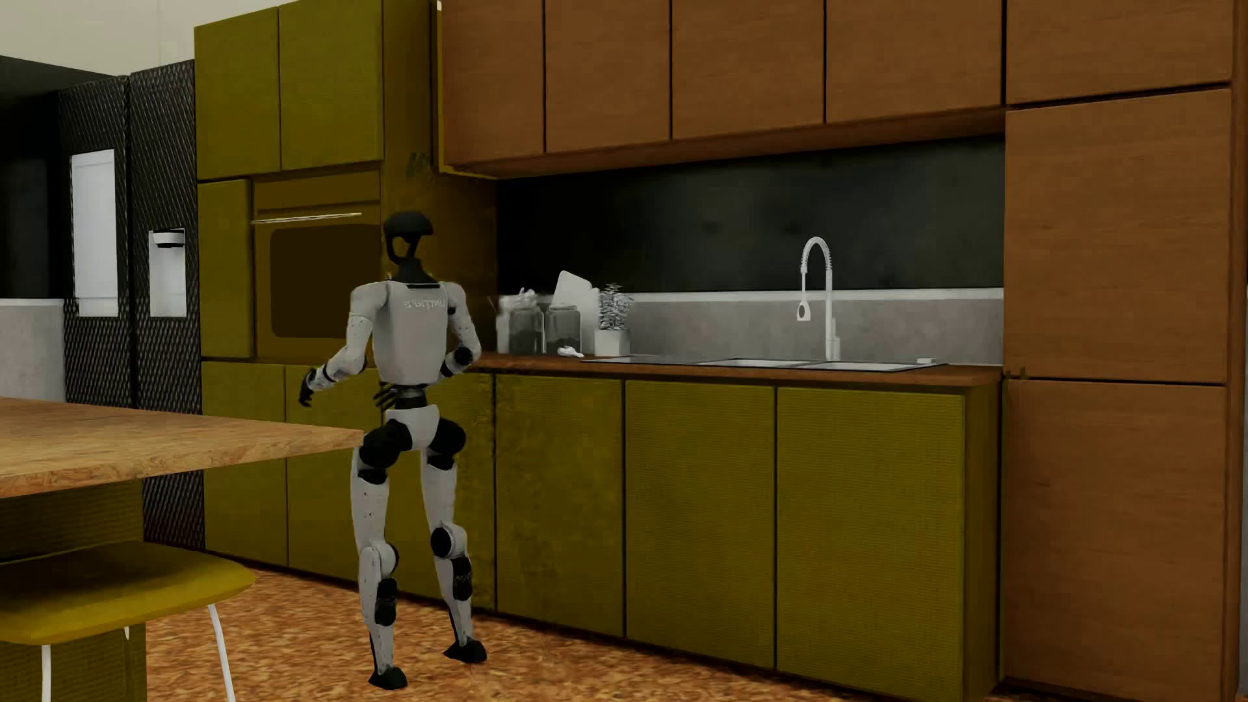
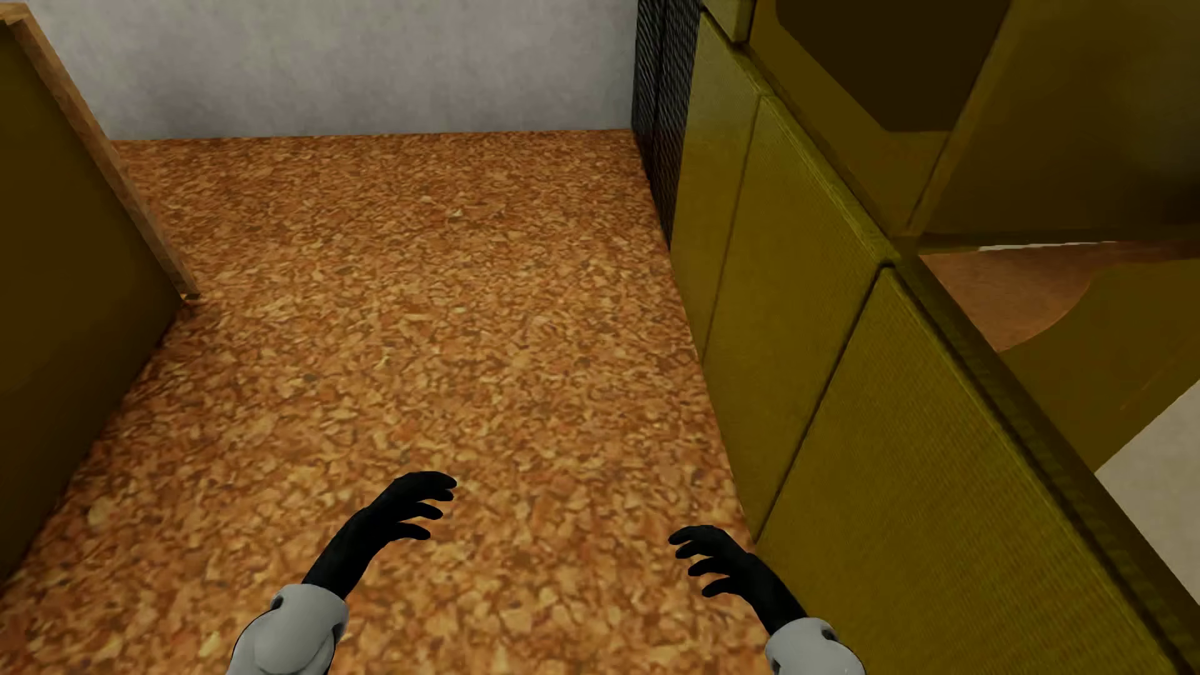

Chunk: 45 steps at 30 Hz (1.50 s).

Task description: Reach up

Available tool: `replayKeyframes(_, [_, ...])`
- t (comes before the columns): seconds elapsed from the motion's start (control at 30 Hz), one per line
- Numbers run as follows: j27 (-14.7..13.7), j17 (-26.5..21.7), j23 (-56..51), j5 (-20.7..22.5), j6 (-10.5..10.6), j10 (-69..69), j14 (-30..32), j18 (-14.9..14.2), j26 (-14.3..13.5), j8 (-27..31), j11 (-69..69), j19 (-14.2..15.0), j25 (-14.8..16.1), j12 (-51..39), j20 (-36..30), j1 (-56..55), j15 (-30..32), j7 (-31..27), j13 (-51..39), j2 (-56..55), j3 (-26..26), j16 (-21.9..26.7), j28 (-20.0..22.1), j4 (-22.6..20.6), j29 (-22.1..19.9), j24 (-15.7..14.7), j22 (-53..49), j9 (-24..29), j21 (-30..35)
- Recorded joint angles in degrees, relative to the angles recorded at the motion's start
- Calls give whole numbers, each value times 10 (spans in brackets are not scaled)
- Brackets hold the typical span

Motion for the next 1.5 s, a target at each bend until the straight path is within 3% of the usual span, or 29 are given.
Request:
replayKeyframes(0.6, [0, -3, -14, 1, 2, -2, -8, 0, 0, 0, -5, 0, 0, 0, 5, 12, -3, 0, -7, 10, 2, 2, 0, 3, 0, 0, -9, 2, 3])
replayKeyframes(0.67, [0, -9, -30, 4, 9, 3, -4, 0, 0, 0, -14, 0, 0, -2, 12, -3, 8, 0, -10, 5, -10, 2, 0, 8, 0, 0, -22, -3, -3])
replayKeyframes(0.73, [0, -18, -57, -5, -1, 3, -7, 0, 0, 0, -12, 0, 0, -4, 22, 18, 6, 0, -15, 24, -7, 10, 0, -6, 0, 0, -40, 17, -7])
replayKeyframes(0.97, [0, -50, -180, 1, 3, -2, 14, 0, 0, 0, 4, 0, 0, -49, 97, 5, -11, 0, -63, 3, 6, 47, 0, 2, 0, 0, -130, 2, -77])
replayKeyframes(1.13, [0, -76, -257, 5, 4, -2, 16, 0, 0, 0, 5, 0, 0, -112, 189, -1, -10, 0, -118, -2, 7, 74, 0, 5, 0, 0, -184, -3, -172])
replayKeyframes(1.3, [0, -102, -291, 6, 2, -1, 14, 0, 0, 0, 3, 0, 0, -198, 255, 0, -5, 0, -195, 0, 5, 118, 0, 5, 0, 0, -189, -1, -237])
replayKeyframes(1.5, [0, -150, -299, 6, 3, -1, 23, 0, 0, 0, 2, 0, 0, -319, 290, -5, -3, 0, -334, -2, 1, 186, 0, 3, 0, 0, -190, -2, -319])
